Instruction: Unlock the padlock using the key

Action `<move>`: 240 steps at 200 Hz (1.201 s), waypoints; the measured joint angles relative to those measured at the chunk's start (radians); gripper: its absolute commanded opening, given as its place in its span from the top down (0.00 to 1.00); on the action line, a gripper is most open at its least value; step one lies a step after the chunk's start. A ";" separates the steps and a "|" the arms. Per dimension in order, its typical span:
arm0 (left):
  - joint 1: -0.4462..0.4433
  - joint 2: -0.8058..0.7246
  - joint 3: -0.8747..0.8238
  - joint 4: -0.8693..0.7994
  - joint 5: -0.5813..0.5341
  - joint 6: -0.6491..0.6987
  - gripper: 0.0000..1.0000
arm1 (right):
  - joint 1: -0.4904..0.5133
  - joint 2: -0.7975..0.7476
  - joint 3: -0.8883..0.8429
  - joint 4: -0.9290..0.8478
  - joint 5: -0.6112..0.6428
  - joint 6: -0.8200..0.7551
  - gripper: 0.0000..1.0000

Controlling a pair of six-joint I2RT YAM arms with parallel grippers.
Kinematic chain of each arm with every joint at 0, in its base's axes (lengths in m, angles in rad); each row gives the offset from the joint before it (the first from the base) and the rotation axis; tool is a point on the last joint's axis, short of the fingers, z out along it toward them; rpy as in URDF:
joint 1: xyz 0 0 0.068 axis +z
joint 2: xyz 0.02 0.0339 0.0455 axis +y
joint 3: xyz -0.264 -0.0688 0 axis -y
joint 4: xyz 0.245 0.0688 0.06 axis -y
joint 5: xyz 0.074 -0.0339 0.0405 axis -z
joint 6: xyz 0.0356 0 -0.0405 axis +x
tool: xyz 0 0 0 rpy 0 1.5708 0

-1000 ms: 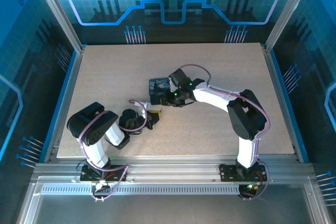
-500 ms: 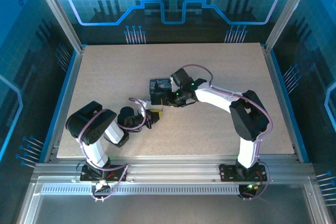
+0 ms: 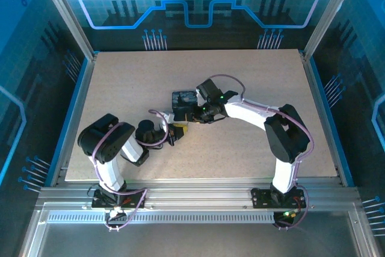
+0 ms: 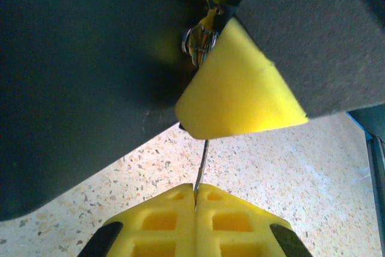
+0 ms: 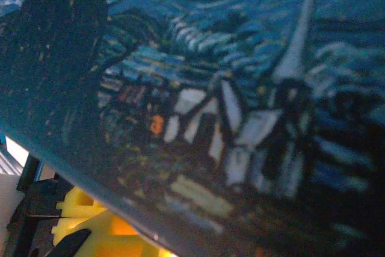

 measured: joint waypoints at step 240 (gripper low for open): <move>0.019 0.027 0.034 0.000 0.040 -0.021 1.00 | 0.000 -0.025 -0.013 0.015 -0.001 0.023 0.96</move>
